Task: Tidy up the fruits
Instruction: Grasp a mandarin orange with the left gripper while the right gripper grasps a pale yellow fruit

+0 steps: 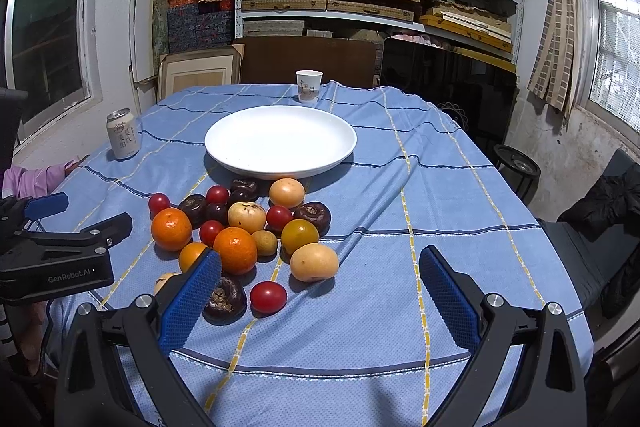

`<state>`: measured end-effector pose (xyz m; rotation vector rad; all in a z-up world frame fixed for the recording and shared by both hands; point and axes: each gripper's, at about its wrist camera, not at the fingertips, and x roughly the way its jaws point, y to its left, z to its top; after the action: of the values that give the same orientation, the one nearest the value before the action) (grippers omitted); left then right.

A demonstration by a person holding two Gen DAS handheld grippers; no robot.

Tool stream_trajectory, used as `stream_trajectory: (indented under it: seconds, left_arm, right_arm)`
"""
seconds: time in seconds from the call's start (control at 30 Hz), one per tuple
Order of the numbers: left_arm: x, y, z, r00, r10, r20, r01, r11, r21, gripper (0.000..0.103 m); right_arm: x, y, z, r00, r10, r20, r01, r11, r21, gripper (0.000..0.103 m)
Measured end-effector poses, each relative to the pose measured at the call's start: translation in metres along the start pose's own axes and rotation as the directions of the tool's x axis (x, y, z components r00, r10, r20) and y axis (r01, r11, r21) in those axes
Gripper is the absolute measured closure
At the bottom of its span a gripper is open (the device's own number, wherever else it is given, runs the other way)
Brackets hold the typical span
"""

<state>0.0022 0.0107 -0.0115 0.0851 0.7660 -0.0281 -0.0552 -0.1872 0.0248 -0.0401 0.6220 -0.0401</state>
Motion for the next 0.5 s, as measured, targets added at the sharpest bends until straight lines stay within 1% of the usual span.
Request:
stream_trajectory:
  seconds: [0.5]
  left_arm:
    - [0.011,-0.002,-0.004,0.999,0.024,-0.024,-0.023,0.999,0.031,0.004]
  right_arm:
    - [0.002,-0.002,-0.004,1.0,0.002,-0.008,-0.002,1.0,0.005,0.003]
